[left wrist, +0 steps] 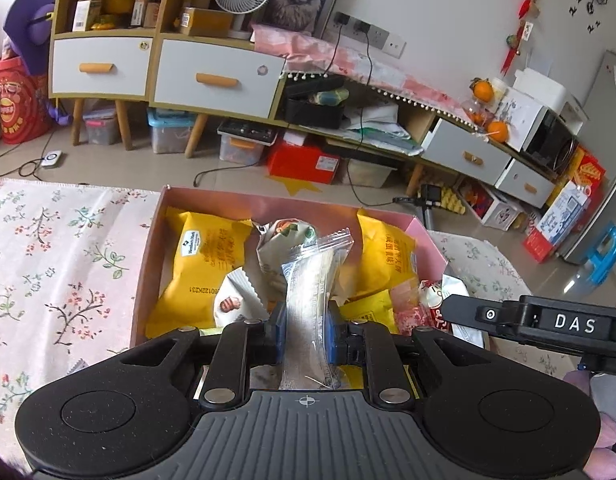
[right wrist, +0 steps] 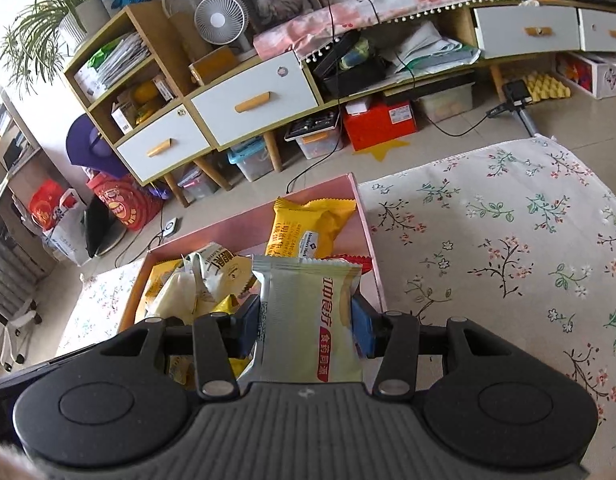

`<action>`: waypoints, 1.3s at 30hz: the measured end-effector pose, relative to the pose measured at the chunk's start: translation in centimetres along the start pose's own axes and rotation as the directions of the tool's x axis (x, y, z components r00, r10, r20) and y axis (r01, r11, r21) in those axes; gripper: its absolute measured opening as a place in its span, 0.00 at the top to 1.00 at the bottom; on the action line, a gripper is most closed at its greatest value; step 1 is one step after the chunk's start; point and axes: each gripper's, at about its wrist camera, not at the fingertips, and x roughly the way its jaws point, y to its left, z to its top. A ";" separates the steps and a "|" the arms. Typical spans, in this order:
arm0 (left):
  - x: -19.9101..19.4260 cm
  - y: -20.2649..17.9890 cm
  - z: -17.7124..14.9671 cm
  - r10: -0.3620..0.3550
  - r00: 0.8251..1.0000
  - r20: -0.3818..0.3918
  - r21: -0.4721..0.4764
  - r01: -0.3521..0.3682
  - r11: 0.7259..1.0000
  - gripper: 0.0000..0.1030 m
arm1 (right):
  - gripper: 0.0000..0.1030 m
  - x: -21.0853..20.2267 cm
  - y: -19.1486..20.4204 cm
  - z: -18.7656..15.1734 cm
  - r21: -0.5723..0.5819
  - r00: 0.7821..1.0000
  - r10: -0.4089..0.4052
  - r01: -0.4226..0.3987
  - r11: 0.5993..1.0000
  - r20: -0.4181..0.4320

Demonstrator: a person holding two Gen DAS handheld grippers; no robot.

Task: Organize snacks
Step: 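Carry both white packets into the pink box and open both grippers, then withdraw both grippers from the box back over the remaining snacks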

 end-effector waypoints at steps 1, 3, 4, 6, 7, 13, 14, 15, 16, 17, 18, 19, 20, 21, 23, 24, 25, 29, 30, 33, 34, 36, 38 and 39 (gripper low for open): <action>0.0 0.0 -0.1 -0.003 1.000 0.005 0.003 0.003 1.000 0.83 | 0.57 0.0 0.0 0.0 0.002 1.000 0.002 -0.002 1.000 -0.001; 0.0 -0.1 -0.2 -0.009 1.000 0.010 0.017 0.009 1.000 0.82 | 0.55 0.0 -0.2 0.1 0.017 1.000 0.006 -0.005 1.000 -0.002; -0.1 -0.1 -0.2 -0.012 1.000 0.012 0.025 0.011 1.000 0.81 | 0.55 0.0 -0.4 0.2 0.025 1.000 0.006 -0.006 1.000 -0.003; -0.3 -0.4 -0.4 -0.013 1.000 0.019 0.051 0.012 0.999 0.81 | 0.51 -0.1 -0.6 0.2 0.035 1.000 0.007 -0.007 0.999 -0.004; -0.5 -0.6 -0.4 -0.009 1.000 0.024 0.063 0.007 0.998 0.79 | 0.50 -0.1 -0.6 0.3 0.037 1.000 0.003 -0.003 0.999 -0.005; -2.6 -1.3 -0.7 -0.019 0.999 0.045 0.097 0.014 0.995 0.55 | 0.32 -1.0 -0.6 0.3 0.052 1.000 0.012 -0.012 0.999 0.001; -3.0 -1.3 -0.7 -0.018 0.999 0.047 0.097 0.013 0.995 0.53 | 0.30 -1.3 -0.5 0.3 0.048 1.000 0.008 -0.008 0.999 0.008; -3.4 -1.4 -0.8 -0.018 0.999 0.045 0.097 0.014 0.995 0.51 | 0.29 -1.5 -0.4 0.3 0.046 1.000 0.007 -0.007 0.999 0.010; -3.7 -1.5 -0.8 -0.017 0.999 0.042 0.099 0.013 0.995 0.49 | 0.29 -1.7 -0.4 0.3 0.047 1.000 0.008 -0.008 0.999 0.009; -4.1 -1.6 -0.8 -0.015 0.999 0.041 0.104 0.010 0.995 0.46 | 0.27 -1.9 -0.5 0.3 0.050 1.000 0.009 -0.009 0.999 0.006; -4.4 -1.7 -0.9 -0.010 0.999 0.041 0.109 0.006 0.994 0.41 | 0.26 -2.1 -0.5 0.2 0.052 1.000 0.009 -0.010 0.999 0.004; -4.8 -1.9 -1.0 -0.005 0.999 0.043 0.114 0.000 0.993 0.36 | 0.25 -2.3 -0.5 0.1 0.049 1.000 0.008 -0.008 0.999 0.003; -5.2 -2.0 -1.2 0.000 0.999 0.042 0.118 -0.005 0.993 0.35 | 0.23 -2.5 -0.5 0.1 0.042 1.000 0.001 -0.001 0.999 0.002; -5.5 -2.0 -1.3 0.003 0.999 0.039 0.120 -0.007 0.993 0.34 | 0.19 -2.6 -0.5 0.0 0.035 1.000 -0.009 0.009 0.999 0.002; -6.2 -2.1 -1.7 0.011 1.000 0.027 0.124 -0.014 0.992 0.29 | 0.15 -3.2 -0.5 -0.1 0.016 1.000 -0.027 0.027 1.000 0.005; -6.5 -2.1 -1.9 0.015 1.000 0.023 0.128 -0.018 0.992 0.25 | 0.14 -3.5 -0.5 -0.2 0.003 0.999 -0.033 0.033 0.999 0.001; -6.9 -2.1 -2.2 0.020 1.000 0.020 0.134 -0.023 0.991 0.21 | 0.13 -3.8 -0.6 -0.3 -0.005 0.999 -0.037 0.037 0.999 -0.002; -8.2 -1.9 -3.6 0.034 0.999 -0.003 0.153 -0.033 0.988 0.14 | 0.07 -5.0 -1.3 -0.6 -0.041 0.998 -0.055 0.054 0.998 -0.011; -8.6 -1.7 -3.9 0.042 0.999 -0.008 0.161 -0.040 0.986 0.12 | 0.06 -5.4 -1.5 -0.7 -0.059 0.998 -0.063 0.062 0.996 -0.010; -9.6 -0.9 -5.2 0.057 0.998 0.006 0.165 -0.058 0.985 0.05 | 0.02 -6.3 -2.2 -1.4 -0.114 0.996 -0.087 0.087 0.990 -0.001; -9.8 -0.6 -5.6 0.063 0.998 0.010 0.160 -0.063 0.985 0.04 | 0.02 -6.6 -2.4 -1.7 -0.133 0.995 -0.096 0.095 0.986 -0.001; -10.1 0.0 -6.2 0.069 0.998 0.009 0.154 -0.070 0.986 0.04 | 0.00 -6.8 -3.0 -2.4 -0.177 0.993 -0.119 0.118 0.977 0.003; -10.1 0.4 -6.9 0.080 0.997 0.006 0.159 -0.080 0.984 0.04 | 0.00 -7.0 -3.5 -3.2 -0.219 0.990 -0.141 0.139 0.966 0.008; -10.1 0.6 -7.3 0.086 0.996 0.006 0.164 -0.086 0.983 0.03 | 0.00 -6.9 -3.8 -3.7 -0.250 0.987 -0.158 0.155 0.956 0.009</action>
